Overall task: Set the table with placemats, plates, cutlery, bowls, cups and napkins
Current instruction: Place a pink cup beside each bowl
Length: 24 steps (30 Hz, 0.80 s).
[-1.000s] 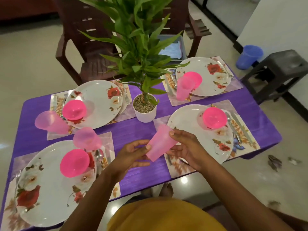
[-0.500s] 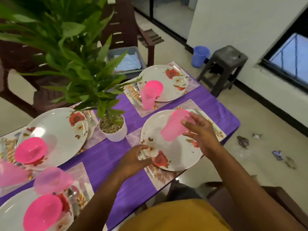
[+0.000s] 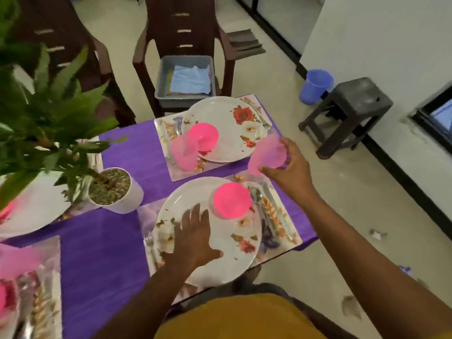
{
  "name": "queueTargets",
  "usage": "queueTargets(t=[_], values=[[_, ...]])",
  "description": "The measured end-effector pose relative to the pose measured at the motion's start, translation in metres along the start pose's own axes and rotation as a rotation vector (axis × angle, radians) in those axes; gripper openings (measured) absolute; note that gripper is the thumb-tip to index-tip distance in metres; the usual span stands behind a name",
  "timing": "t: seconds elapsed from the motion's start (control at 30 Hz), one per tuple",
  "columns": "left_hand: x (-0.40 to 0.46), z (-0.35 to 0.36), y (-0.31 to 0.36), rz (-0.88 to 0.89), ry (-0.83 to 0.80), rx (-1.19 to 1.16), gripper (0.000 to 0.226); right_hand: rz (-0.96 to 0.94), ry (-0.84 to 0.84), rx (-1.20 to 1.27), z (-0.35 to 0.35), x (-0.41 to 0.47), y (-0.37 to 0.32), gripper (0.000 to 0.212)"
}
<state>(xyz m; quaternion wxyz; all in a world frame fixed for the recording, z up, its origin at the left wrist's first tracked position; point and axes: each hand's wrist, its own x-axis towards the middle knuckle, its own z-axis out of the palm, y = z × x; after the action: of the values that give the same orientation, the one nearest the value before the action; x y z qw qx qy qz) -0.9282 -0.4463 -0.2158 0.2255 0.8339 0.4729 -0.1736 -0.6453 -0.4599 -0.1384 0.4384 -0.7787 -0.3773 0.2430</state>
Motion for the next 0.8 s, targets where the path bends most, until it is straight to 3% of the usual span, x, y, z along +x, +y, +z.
queueTargets(t=[0.13,0.33,0.67,0.8], values=[[0.000,0.011,0.022,-0.116,-0.023,0.005,0.130,-0.036,-0.179,-0.009,0.004,0.024,0.020,0.094],[-0.003,0.037,0.013,-0.095,0.086,-0.017,0.149,-0.053,-0.335,-0.078,0.010,0.036,0.041,0.098],[0.000,0.031,0.020,-0.127,0.091,0.002,0.144,-0.049,-0.406,-0.146,0.018,0.017,0.033,0.090],[0.000,0.021,0.019,-0.110,0.089,0.014,0.128,-0.052,-0.415,-0.172,0.017,0.014,0.022,0.101]])
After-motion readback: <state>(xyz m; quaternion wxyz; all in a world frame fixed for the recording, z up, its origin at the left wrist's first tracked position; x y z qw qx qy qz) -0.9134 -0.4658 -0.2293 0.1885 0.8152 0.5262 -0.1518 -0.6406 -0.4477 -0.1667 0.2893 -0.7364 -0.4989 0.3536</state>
